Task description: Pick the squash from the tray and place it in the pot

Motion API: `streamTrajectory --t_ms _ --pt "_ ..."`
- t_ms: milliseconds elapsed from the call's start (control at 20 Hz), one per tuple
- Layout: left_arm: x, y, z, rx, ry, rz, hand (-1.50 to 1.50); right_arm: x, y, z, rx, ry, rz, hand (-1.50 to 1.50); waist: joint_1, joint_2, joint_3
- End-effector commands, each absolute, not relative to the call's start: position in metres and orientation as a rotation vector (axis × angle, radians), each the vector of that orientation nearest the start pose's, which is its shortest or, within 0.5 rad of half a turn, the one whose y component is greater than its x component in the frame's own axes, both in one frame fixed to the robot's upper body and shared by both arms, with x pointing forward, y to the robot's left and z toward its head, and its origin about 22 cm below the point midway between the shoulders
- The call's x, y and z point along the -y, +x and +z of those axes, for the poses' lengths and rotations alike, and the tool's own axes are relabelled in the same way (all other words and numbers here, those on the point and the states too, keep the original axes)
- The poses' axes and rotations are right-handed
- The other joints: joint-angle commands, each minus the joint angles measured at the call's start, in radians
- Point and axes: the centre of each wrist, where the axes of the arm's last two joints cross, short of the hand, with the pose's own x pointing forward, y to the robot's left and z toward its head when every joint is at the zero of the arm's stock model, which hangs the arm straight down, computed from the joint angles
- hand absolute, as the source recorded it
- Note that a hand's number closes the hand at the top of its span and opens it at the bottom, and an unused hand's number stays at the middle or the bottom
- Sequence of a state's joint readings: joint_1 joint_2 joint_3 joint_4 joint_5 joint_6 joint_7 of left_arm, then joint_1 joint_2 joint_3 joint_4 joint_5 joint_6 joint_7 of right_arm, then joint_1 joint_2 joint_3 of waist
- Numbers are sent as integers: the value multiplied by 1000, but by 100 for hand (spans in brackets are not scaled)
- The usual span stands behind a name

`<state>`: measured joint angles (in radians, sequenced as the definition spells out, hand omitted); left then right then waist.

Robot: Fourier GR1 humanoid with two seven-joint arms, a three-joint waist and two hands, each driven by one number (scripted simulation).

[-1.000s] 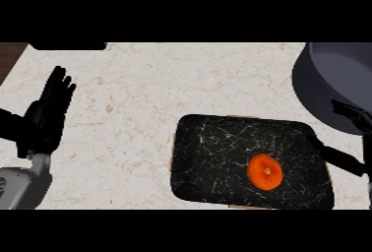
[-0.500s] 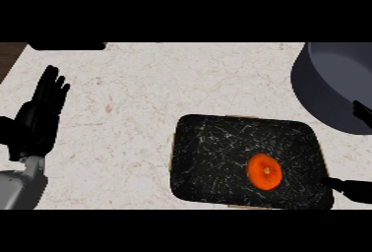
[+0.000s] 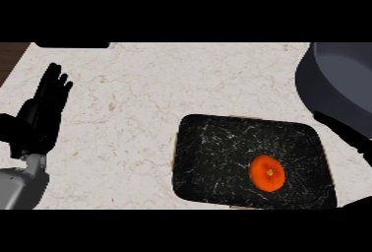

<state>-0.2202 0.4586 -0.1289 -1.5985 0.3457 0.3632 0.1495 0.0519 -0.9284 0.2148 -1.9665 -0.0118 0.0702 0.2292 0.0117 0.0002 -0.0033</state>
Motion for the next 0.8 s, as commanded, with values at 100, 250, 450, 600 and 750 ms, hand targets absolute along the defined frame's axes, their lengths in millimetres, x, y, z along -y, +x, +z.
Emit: streamTrajectory --t_ms 100,250,450,600,750 --pt "-276 296 90 1618 209 64 0 266 215 140 1209 -420 1098 -150 -2 2 2" --pt "-273 284 84 1615 185 63 0 245 231 147 1187 -419 1096 -150 2 1 3" --pt "-301 291 85 1643 206 76 0 228 225 126 1189 -391 1083 -150 -8 1 3" --pt "-287 282 97 1607 190 64 0 216 206 125 1172 -395 1093 -150 -12 -2 3" --pt "-301 282 90 1599 202 72 0 237 218 126 1100 -453 1103 -150 -14 -1 3"
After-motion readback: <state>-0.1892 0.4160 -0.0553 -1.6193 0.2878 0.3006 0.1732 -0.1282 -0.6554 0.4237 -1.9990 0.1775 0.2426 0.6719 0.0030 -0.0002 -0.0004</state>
